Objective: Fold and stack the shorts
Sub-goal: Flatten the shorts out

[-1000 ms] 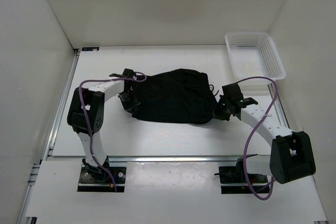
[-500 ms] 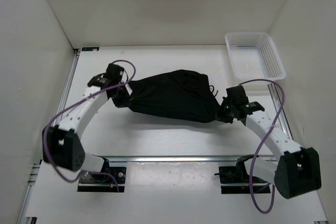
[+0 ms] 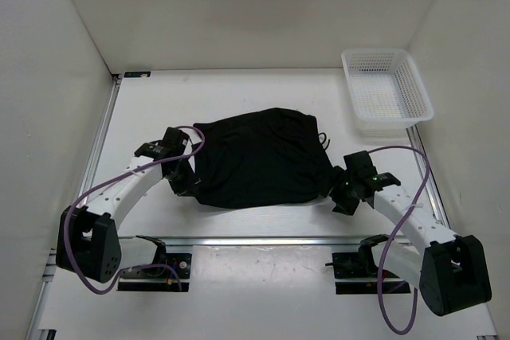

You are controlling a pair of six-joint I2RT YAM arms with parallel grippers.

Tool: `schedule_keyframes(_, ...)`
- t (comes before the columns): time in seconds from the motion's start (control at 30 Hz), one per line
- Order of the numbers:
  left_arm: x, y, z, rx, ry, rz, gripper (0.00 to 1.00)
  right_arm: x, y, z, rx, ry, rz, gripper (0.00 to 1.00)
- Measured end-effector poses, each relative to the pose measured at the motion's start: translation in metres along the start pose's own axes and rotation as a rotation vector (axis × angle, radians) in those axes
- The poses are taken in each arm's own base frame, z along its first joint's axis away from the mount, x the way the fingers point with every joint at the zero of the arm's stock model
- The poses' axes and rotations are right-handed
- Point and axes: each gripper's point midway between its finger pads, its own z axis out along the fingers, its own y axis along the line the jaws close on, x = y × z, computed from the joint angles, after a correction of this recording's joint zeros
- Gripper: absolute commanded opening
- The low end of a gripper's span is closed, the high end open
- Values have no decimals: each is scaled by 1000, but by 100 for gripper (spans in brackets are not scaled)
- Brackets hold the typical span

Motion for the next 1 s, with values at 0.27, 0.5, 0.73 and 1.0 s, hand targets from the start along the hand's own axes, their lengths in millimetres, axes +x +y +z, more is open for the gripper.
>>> schedule_keyframes(0.27, 0, -3, -3, 23, -4, 0, 10, -8, 10, 11, -44, -29, 59, 68)
schedule_keyframes(0.5, 1, -2, -5, 20, -4, 8, 10, -29, 21, 33, 10, -12, 56, 0)
schedule_keyframes(0.73, -64, -36, -87, 92, -194, 14, 10, -130, 119, -51, -136, -267, -114, 0)
schedule_keyframes(1.0, -136, -92, -312, 423, -751, 41, 10, -172, 187, -219, -350, -583, -284, 0)
